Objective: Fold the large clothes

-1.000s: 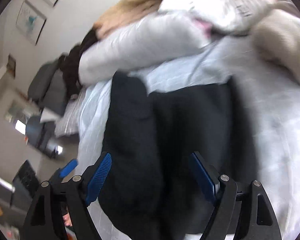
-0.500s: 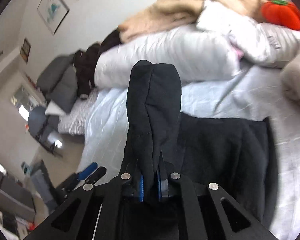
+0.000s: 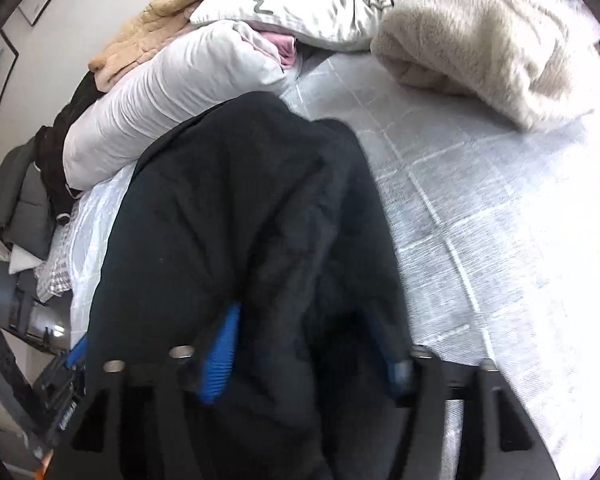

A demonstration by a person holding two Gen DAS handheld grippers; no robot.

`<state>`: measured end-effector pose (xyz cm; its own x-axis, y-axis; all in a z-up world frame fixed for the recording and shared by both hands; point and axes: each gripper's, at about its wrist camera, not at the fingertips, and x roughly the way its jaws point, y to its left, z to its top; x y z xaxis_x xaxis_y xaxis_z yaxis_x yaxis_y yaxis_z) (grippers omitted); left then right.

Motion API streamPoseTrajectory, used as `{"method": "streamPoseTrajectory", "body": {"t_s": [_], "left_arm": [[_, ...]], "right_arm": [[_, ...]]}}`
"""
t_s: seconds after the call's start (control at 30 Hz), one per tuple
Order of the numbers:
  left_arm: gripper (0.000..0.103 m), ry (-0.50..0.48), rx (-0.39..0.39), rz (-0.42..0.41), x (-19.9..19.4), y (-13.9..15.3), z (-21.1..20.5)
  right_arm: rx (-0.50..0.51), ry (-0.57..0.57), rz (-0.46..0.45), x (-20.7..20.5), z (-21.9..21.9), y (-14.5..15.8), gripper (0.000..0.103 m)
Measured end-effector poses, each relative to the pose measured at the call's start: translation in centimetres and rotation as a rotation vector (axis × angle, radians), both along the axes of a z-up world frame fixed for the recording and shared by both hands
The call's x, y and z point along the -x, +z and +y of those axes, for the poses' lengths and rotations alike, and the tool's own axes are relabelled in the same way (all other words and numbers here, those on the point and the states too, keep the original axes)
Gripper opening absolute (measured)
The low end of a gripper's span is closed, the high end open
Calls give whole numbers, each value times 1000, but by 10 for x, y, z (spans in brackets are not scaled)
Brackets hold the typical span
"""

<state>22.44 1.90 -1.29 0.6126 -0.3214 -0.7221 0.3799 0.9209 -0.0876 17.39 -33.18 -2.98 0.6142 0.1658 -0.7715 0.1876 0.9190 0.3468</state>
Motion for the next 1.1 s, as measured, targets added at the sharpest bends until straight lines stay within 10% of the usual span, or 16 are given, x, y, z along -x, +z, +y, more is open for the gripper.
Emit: {"method": "streamPoseTrajectory", "body": {"t_s": [0.07, 0.63, 0.83, 1.1], "left_arm": [[65, 26, 23, 48, -8, 0, 11], [103, -41, 624, 619, -57, -69, 18], [72, -46, 638, 577, -42, -50, 18], [73, 13, 453, 395, -13, 26, 52]], "right_arm": [[28, 14, -8, 8, -2, 6, 84], [-415, 90, 120, -17, -29, -83, 102], [-322, 152, 93, -16, 7, -60, 69], [-406, 261, 129, -18, 67, -36, 67]]}}
